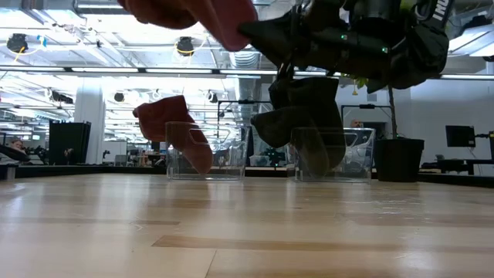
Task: Pick & Place hat
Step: Put the red cap in the left transparent bin
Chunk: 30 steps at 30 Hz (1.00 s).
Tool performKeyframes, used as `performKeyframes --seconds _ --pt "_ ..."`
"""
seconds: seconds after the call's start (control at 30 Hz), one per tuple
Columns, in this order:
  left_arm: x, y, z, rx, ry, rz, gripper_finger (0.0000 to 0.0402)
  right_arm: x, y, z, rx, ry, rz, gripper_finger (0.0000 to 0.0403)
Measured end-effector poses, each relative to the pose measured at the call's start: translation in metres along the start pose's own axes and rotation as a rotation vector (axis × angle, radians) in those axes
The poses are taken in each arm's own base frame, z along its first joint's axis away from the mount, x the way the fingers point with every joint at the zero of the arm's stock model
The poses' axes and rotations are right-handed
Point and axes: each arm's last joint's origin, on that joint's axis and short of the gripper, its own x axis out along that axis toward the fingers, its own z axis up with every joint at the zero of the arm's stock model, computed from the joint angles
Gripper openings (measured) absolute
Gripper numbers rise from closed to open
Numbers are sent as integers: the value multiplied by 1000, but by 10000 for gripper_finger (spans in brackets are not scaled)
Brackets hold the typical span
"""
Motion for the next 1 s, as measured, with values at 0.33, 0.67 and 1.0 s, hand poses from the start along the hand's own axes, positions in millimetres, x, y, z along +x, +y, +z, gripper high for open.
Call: performKeyframes --seconds 0.33,0.67,1.0 --pt "-23 -3 -5 -29 91 16 49 0 0 -1 1 5 -31 1" --pt "-27 -1 -23 -90 273 62 49 0 -3 -5 3 46 -85 1" --pt "-45 7 -17 -104 224 111 49 -1 -5 -10 -3 123 -127 1"
